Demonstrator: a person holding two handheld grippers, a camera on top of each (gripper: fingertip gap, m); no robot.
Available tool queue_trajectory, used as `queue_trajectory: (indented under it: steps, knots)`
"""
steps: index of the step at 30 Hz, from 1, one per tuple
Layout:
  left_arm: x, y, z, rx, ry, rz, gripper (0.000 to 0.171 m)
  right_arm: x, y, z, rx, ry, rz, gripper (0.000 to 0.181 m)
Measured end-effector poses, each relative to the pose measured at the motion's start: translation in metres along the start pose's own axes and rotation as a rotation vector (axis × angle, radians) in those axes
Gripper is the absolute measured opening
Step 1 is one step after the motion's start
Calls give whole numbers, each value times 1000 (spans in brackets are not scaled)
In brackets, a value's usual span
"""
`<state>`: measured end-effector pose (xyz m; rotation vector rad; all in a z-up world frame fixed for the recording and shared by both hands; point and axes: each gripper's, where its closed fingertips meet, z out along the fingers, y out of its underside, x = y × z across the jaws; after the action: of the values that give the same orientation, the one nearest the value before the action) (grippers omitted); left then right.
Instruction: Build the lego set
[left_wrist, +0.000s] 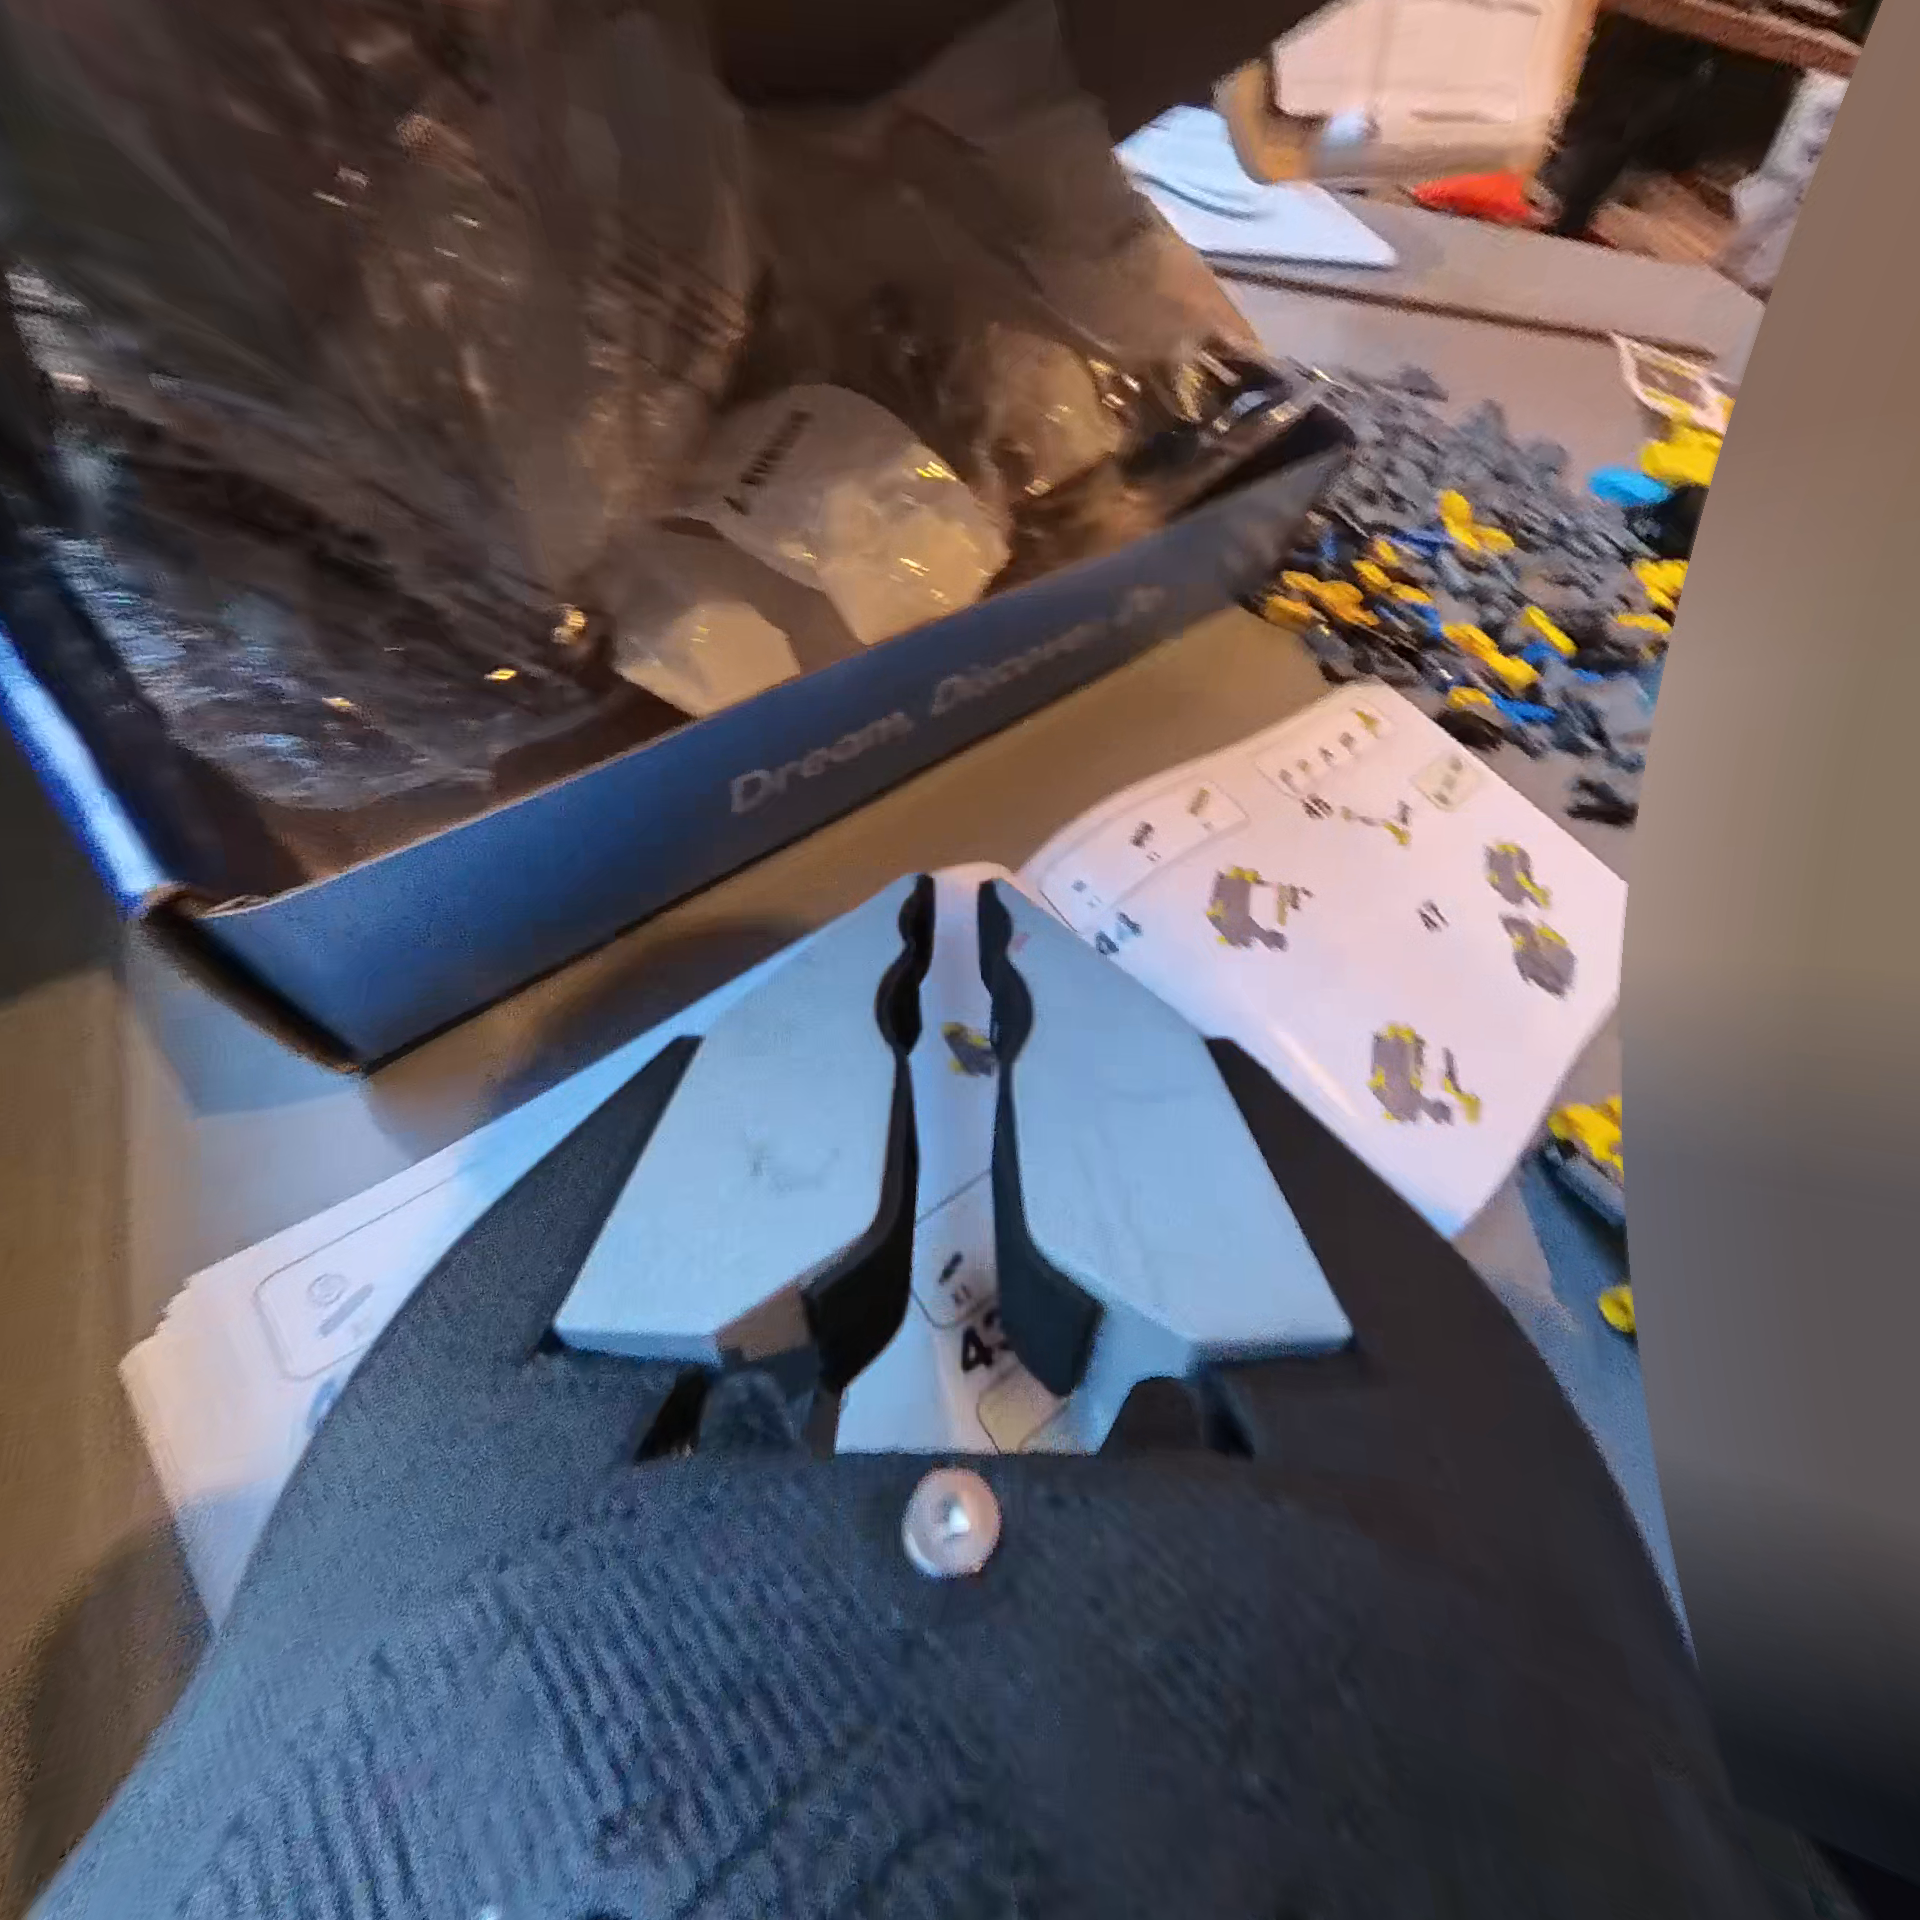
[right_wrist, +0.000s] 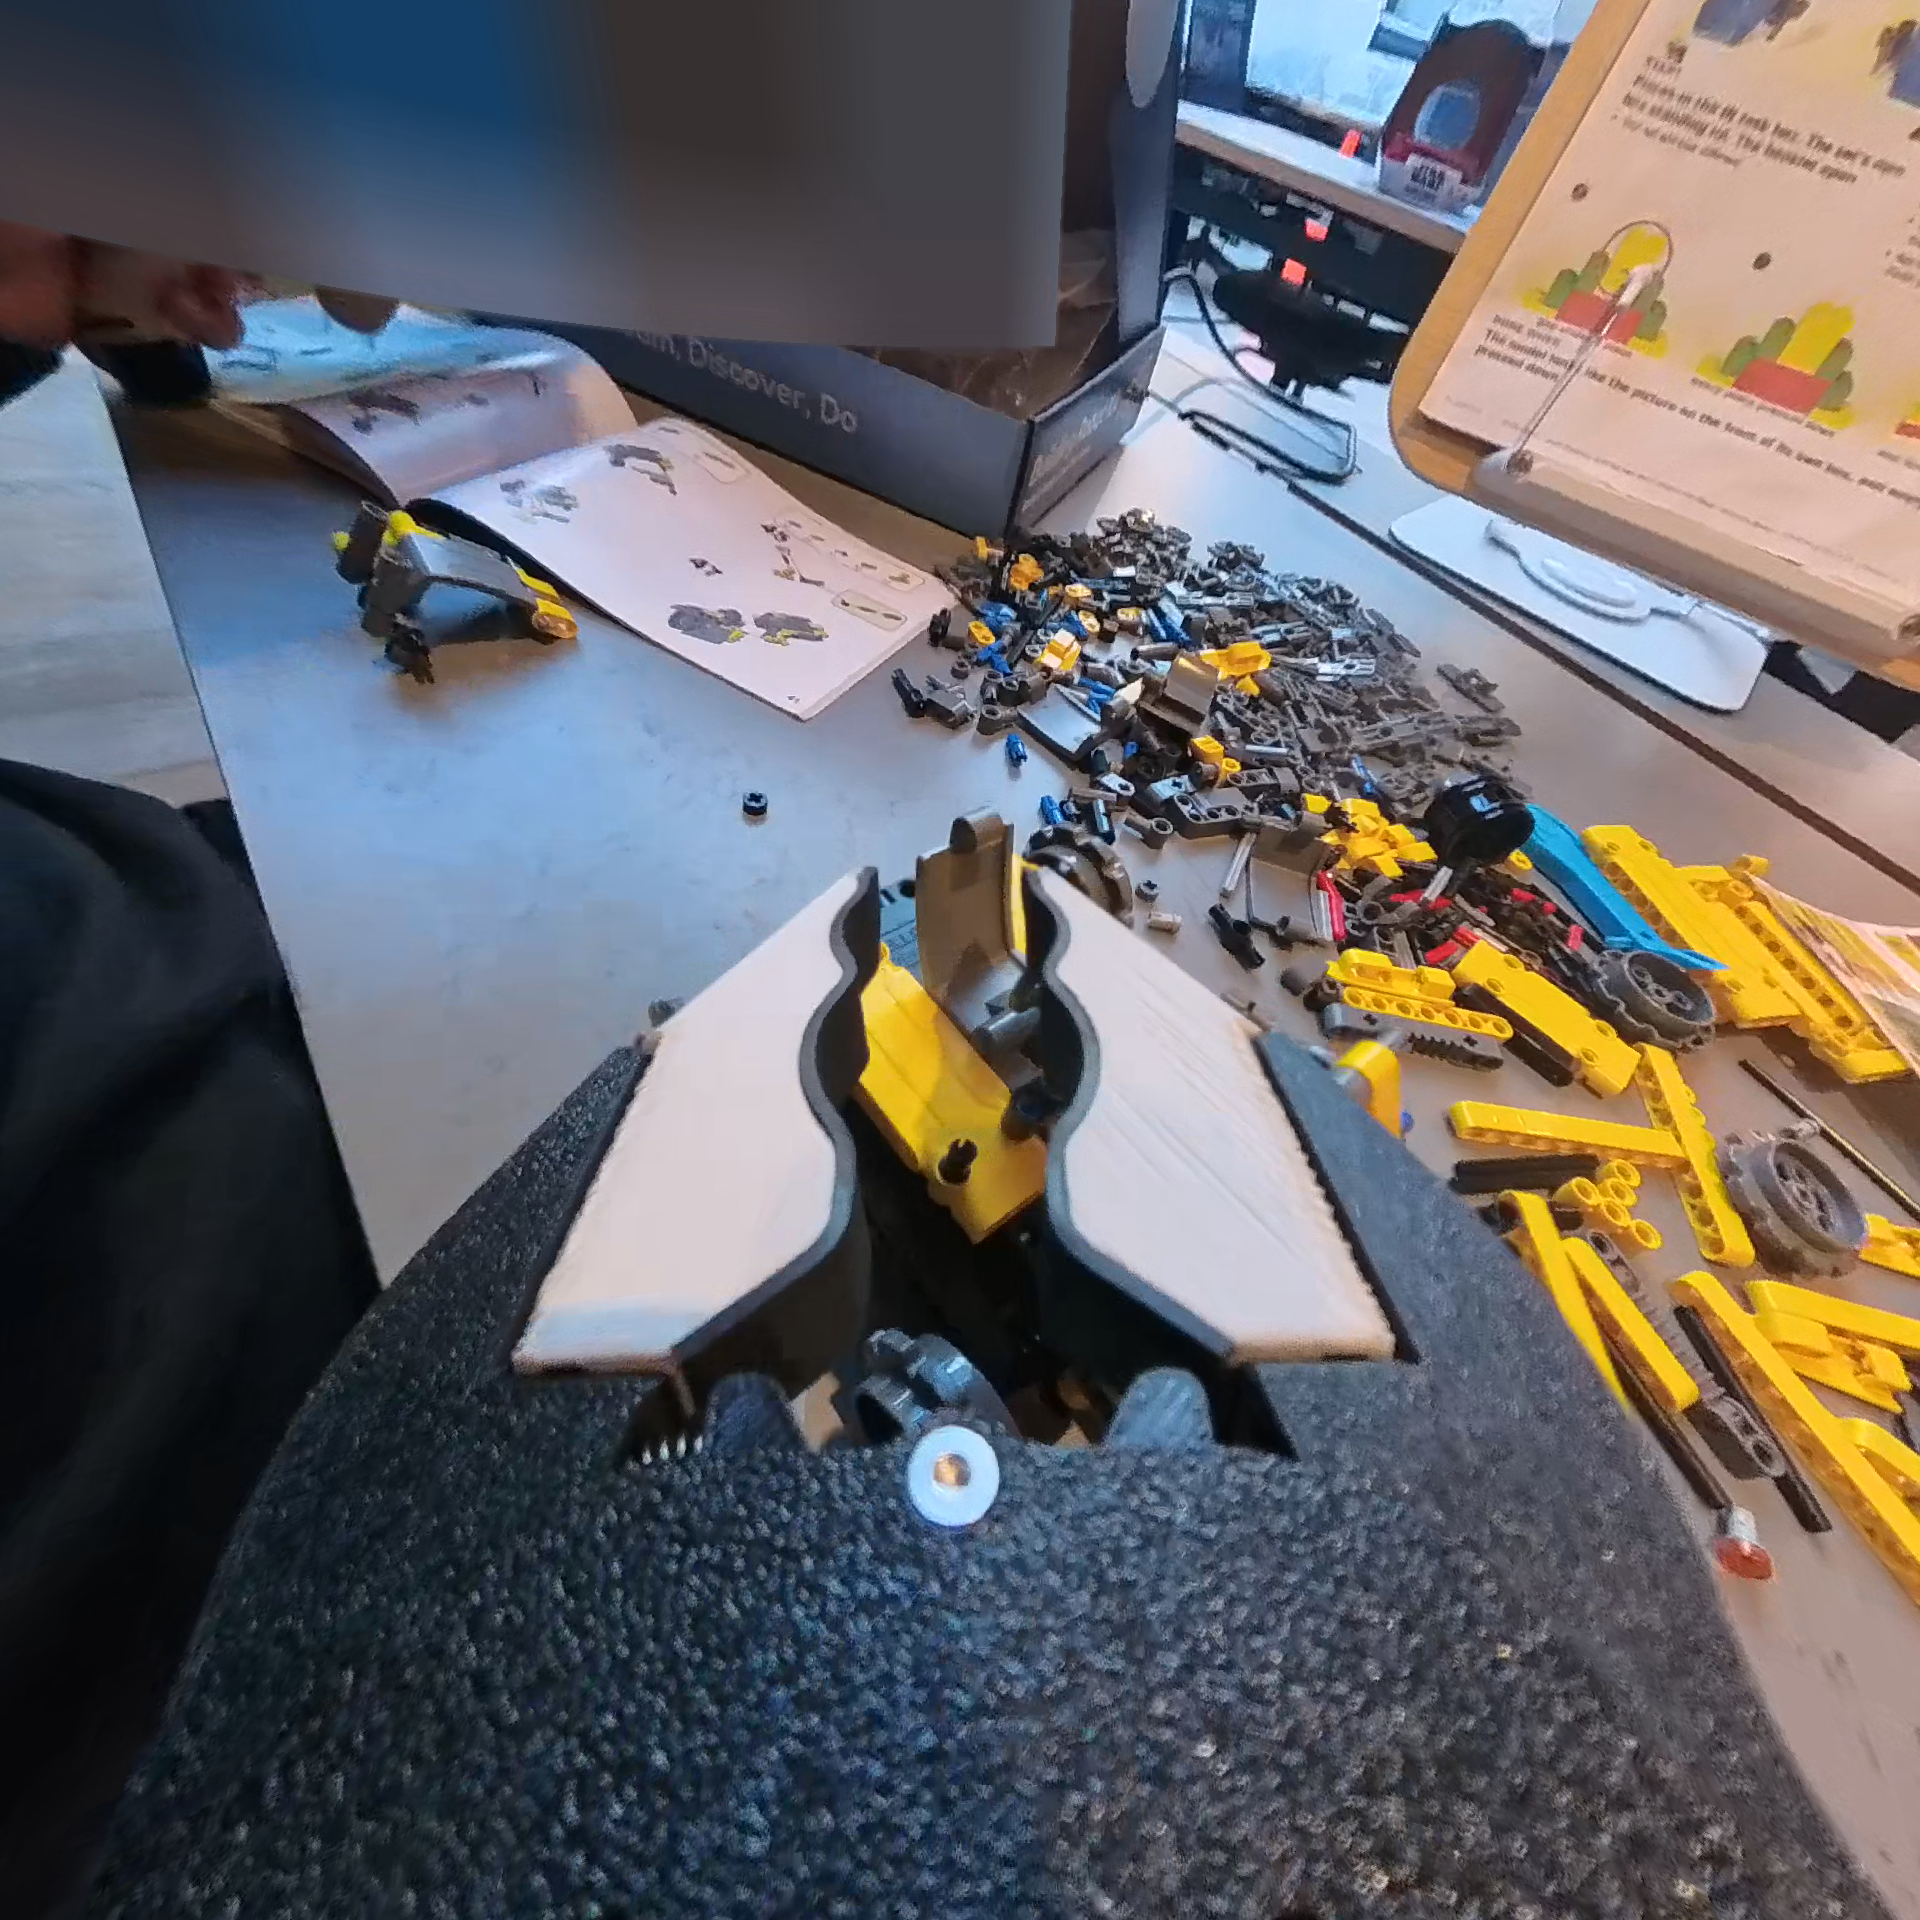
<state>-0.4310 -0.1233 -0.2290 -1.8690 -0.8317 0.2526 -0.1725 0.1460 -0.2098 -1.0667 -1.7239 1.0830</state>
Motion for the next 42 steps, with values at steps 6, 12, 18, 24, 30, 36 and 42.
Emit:
queue_trajectory:
  steps: [6,12,18,24,30,36,42]
  knots:
    - [12,43,11,-294,124,48,0,4,7,6,-53,27,5,26]
    - [14,36,6,-248,97,75,0,3,4,4,-36,39,-13,27]
    - [10,20,0,-201,23,110,0,0,1,1,-12,25,-19,27]
    - [8,13,-1,-168,34,54,6,-1,0,1,-4,19,-22,27]
    - [13,13,4,-161,38,46,7,-1,0,1,-5,19,-21,27]
    - [34,-4,21,-179,87,53,16,-1,-3,-2,20,20,-25,27]
    - [92,-22,95,-242,158,132,18,-9,-9,-6,65,-3,-71,24]
